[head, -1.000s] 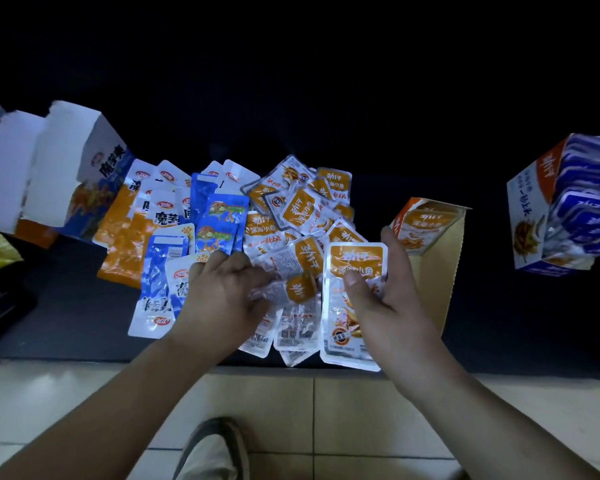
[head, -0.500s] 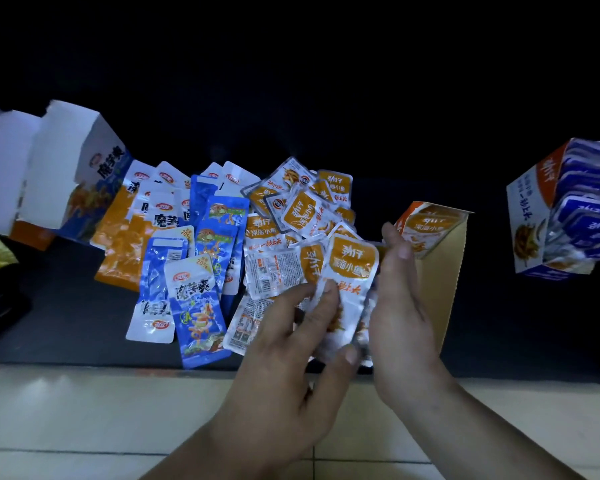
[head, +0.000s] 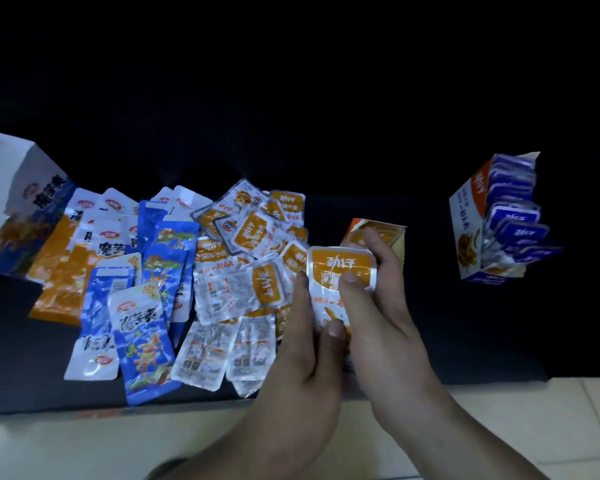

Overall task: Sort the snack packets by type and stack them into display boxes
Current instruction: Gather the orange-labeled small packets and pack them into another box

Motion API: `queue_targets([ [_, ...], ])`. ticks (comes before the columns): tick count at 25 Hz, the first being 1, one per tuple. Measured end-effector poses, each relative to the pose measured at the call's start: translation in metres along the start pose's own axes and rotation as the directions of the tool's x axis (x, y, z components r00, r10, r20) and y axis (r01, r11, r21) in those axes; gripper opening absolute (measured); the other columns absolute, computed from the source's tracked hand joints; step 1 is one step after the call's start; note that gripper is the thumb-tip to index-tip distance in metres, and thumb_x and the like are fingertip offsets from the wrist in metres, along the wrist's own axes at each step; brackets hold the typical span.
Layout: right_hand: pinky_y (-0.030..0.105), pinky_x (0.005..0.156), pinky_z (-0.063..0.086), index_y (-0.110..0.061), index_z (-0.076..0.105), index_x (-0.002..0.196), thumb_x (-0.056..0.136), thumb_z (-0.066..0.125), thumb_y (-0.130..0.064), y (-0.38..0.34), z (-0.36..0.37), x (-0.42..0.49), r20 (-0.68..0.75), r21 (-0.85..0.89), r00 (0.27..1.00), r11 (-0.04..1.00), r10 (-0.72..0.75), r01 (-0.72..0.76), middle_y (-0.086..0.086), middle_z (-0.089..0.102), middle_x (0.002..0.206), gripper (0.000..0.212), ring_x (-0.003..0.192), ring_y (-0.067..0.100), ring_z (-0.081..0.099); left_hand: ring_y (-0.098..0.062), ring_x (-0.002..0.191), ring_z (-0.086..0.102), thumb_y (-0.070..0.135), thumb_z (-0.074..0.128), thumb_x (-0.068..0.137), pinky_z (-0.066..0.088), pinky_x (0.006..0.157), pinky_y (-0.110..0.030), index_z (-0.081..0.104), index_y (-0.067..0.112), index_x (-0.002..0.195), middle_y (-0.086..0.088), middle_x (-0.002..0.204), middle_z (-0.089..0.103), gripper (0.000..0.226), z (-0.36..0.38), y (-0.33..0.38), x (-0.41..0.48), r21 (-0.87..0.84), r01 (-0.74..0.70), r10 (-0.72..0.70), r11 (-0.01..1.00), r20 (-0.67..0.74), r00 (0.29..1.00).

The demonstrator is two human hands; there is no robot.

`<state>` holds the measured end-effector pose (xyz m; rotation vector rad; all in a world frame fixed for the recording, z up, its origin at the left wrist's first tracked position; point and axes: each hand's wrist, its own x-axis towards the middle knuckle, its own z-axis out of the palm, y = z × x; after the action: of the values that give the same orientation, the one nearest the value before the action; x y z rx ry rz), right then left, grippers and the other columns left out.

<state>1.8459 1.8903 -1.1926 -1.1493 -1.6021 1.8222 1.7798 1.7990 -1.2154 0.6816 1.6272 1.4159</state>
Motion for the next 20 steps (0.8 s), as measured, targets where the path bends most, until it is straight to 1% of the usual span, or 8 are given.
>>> queue_targets([
  [2, 0.024, 0.087, 0.057, -0.065, 0.041, 0.134, 0.104, 0.054, -0.025, -0.009, -0.023, 0.008, 0.029, -0.059, 1.0, 0.998, -0.004, 0.006, -0.03, 0.07, 0.11, 0.053, 0.099, -0.002, 0.071, 0.014, 0.121, 0.056, 0.029, 0.046, 0.104, 0.052, 0.102, -0.021, 0.021, 0.051, 0.155, 0.032, 0.141, 0.055, 0.061, 0.006, 0.005, 0.009, 0.0, -0.055, 0.055, 0.998, 0.031, 0.998],
  [3, 0.03, 0.09, 0.058, -0.061, 0.044, 0.136, 0.102, 0.059, -0.021, -0.013, -0.038, 0.014, 0.042, -0.099, 0.999, 0.995, -0.016, 0.02, -0.026, 0.072, 0.111, 0.054, 0.101, 0.001, 0.071, 0.006, 0.102, 0.066, 0.02, 0.048, 0.106, 0.059, 0.084, -0.022, 0.028, 0.053, 0.152, 0.028, 0.128, 0.065, 0.06, 0.007, 0.011, 0.015, 0.006, -0.062, 0.062, 0.998, 0.068, 0.996],
  [5, 0.036, 0.09, 0.06, -0.057, 0.049, 0.136, 0.097, 0.068, -0.014, -0.024, -0.063, 0.023, 0.104, -0.153, 0.994, 0.988, -0.021, 0.037, -0.016, 0.073, 0.114, 0.061, 0.102, 0.006, 0.072, -0.016, 0.074, 0.066, 0.016, 0.05, 0.107, 0.059, 0.059, -0.036, 0.033, 0.056, 0.151, 0.013, 0.116, 0.072, 0.061, 0.008, 0.018, 0.025, 0.028, -0.046, 0.04, 0.999, 0.163, 0.986],
  [6, 0.033, 0.087, 0.061, -0.058, 0.05, 0.135, 0.096, 0.07, -0.013, -0.029, -0.074, 0.025, 0.138, -0.18, 0.99, 0.983, -0.021, 0.046, -0.015, 0.073, 0.114, 0.063, 0.101, 0.005, 0.072, -0.02, 0.076, 0.067, 0.018, 0.051, 0.107, 0.057, 0.056, -0.038, 0.032, 0.056, 0.151, 0.009, 0.122, 0.07, 0.061, 0.01, 0.02, 0.029, 0.04, -0.039, 0.03, 0.998, 0.203, 0.979],
  [11, 0.03, 0.094, 0.056, -0.063, 0.042, 0.137, 0.104, 0.056, -0.023, -0.024, -0.083, 0.028, 0.158, -0.232, 0.986, 0.968, -0.058, 0.094, -0.021, 0.052, 0.132, 0.054, 0.11, -0.001, 0.063, -0.018, 0.106, 0.072, 0.012, 0.05, 0.107, 0.061, 0.071, -0.038, 0.039, 0.056, 0.148, 0.006, 0.13, 0.069, 0.061, 0.017, 0.029, 0.039, -0.006, 0.003, -0.001, 1.0, 0.255, 0.967],
  [16, 0.041, 0.093, 0.06, -0.046, 0.06, 0.128, 0.092, 0.073, -0.005, -0.019, -0.099, 0.031, 0.175, -0.181, 0.984, 0.982, -0.017, 0.049, -0.01, 0.073, 0.116, 0.056, 0.106, 0.01, 0.072, -0.029, 0.077, 0.069, 0.011, 0.05, 0.107, 0.061, 0.061, -0.042, 0.039, 0.059, 0.147, 0.013, 0.122, 0.071, 0.063, 0.012, 0.014, 0.037, 0.146, -0.041, 0.009, 0.988, 0.217, 0.976],
  [18, 0.043, 0.087, 0.063, -0.039, 0.063, 0.122, 0.082, 0.081, 0.001, -0.024, -0.106, 0.031, 0.222, -0.203, 0.975, 0.978, 0.002, 0.045, -0.005, 0.075, 0.11, 0.06, 0.101, 0.014, 0.074, -0.014, 0.071, 0.067, 0.009, 0.051, 0.106, 0.06, 0.058, -0.034, 0.04, 0.054, 0.147, 0.02, 0.122, 0.071, 0.062, 0.01, 0.013, 0.039, 0.196, -0.085, 0.043, 0.977, 0.212, 0.976],
  [20, 0.041, 0.081, 0.064, -0.038, 0.061, 0.118, 0.077, 0.085, 0.001, -0.03, -0.105, 0.034, 0.246, -0.237, 0.969, 0.97, 0.003, 0.057, -0.001, 0.076, 0.105, 0.061, 0.096, 0.016, 0.076, -0.001, 0.09, 0.071, 0.004, 0.052, 0.105, 0.059, 0.065, -0.024, 0.048, 0.05, 0.142, 0.022, 0.122, 0.071, 0.059, 0.009, 0.013, 0.044, 0.183, -0.118, 0.083, 0.976, 0.187, 0.979],
])
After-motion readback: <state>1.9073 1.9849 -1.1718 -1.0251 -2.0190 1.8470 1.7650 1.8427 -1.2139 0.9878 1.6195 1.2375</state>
